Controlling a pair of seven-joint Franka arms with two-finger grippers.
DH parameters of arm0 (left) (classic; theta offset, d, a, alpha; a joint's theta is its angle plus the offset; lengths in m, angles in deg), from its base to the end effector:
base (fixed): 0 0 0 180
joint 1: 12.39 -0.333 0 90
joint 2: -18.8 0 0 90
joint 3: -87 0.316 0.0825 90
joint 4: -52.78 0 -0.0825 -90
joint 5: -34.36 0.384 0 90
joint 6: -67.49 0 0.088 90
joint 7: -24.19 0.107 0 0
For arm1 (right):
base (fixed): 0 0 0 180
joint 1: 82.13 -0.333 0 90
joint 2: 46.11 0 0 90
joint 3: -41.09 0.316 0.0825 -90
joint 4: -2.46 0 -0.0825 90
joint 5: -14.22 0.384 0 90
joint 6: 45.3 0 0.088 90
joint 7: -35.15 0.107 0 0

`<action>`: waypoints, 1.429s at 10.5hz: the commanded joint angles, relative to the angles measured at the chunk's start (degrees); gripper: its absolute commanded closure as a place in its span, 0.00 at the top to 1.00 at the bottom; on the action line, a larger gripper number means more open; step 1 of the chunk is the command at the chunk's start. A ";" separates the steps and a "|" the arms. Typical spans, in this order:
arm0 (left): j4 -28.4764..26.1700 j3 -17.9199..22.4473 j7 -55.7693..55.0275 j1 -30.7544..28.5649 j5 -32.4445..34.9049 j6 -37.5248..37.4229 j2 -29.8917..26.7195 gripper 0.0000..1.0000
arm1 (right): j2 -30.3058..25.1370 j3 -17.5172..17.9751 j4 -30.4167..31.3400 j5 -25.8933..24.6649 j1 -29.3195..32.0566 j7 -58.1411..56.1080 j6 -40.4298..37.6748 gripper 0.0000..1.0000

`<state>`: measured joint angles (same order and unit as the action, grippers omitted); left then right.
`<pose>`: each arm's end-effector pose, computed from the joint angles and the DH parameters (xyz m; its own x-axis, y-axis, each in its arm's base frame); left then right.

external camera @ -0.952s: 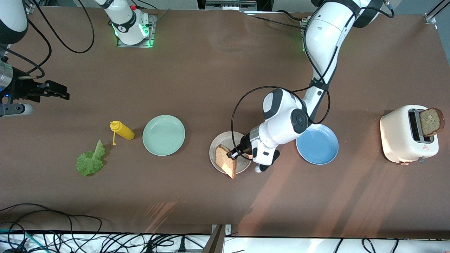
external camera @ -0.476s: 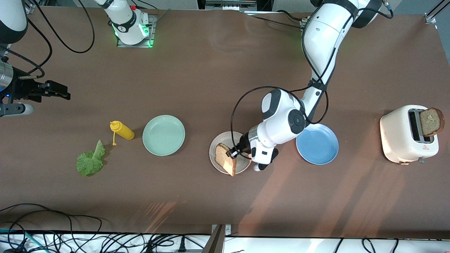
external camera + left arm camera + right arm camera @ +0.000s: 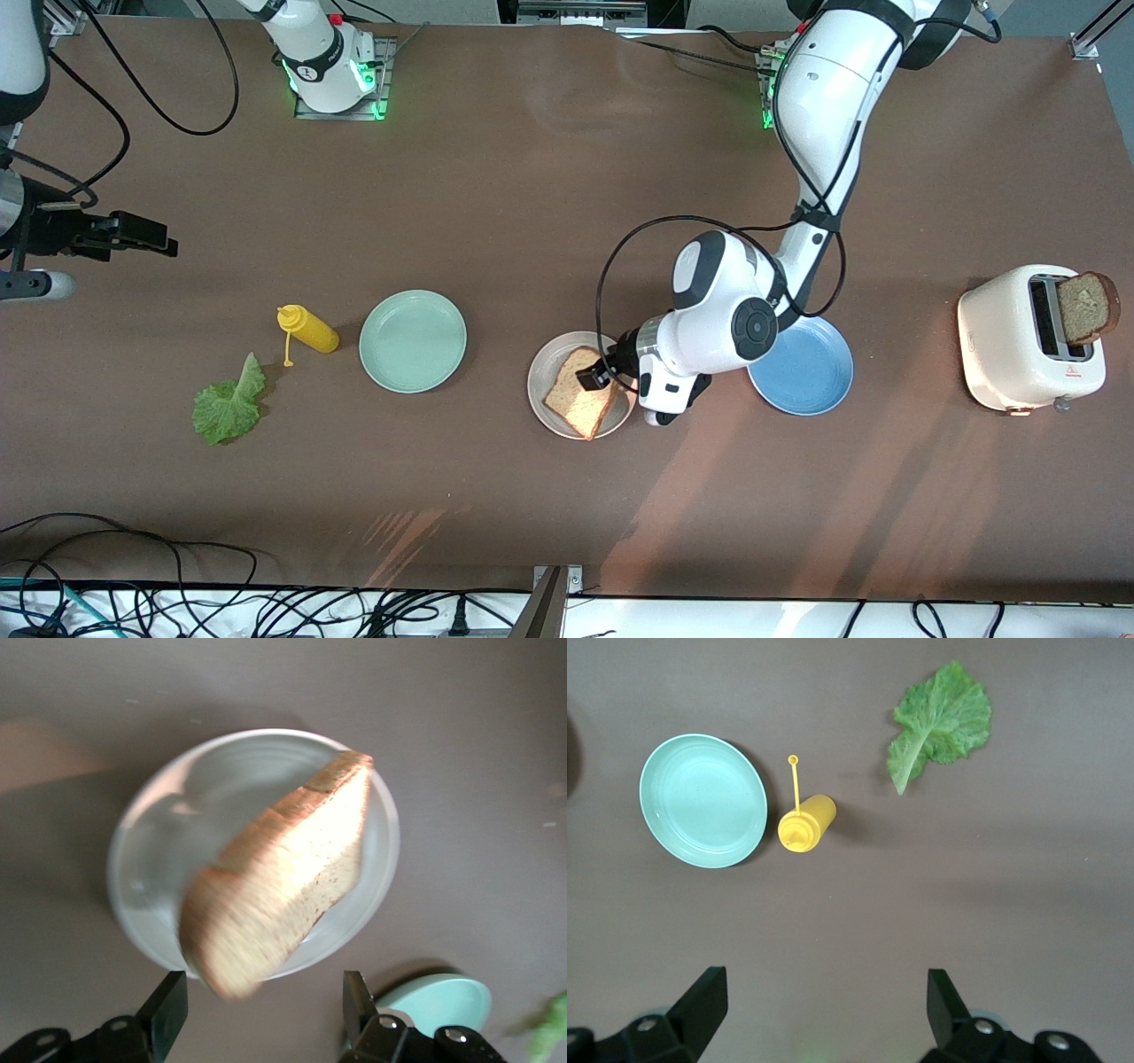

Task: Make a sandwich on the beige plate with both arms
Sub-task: 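Release the toast and withdraw the left gripper while the right gripper reaches the lettuce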

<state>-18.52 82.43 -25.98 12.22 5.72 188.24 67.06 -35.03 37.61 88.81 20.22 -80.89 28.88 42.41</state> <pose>0.6596 -0.3756 0.2666 0.7649 0.5127 -0.3898 0.6263 -0.7334 0.2644 0.6010 -0.0349 0.5397 0.9871 0.0309 -0.1573 0.0136 -0.9939 -0.1099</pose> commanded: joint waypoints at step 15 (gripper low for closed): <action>-0.85 0.00 26.86 -25.91 32.94 -34.44 -24.35 0.98 | 12.46 0.06 -1.09 -7.76 1.40 -5.33 13.17 1.00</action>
<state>-17.41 83.08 -2.23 -11.98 36.66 154.14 45.66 -24.72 37.55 88.83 13.18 -80.17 25.03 53.57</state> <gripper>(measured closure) 0.053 0.000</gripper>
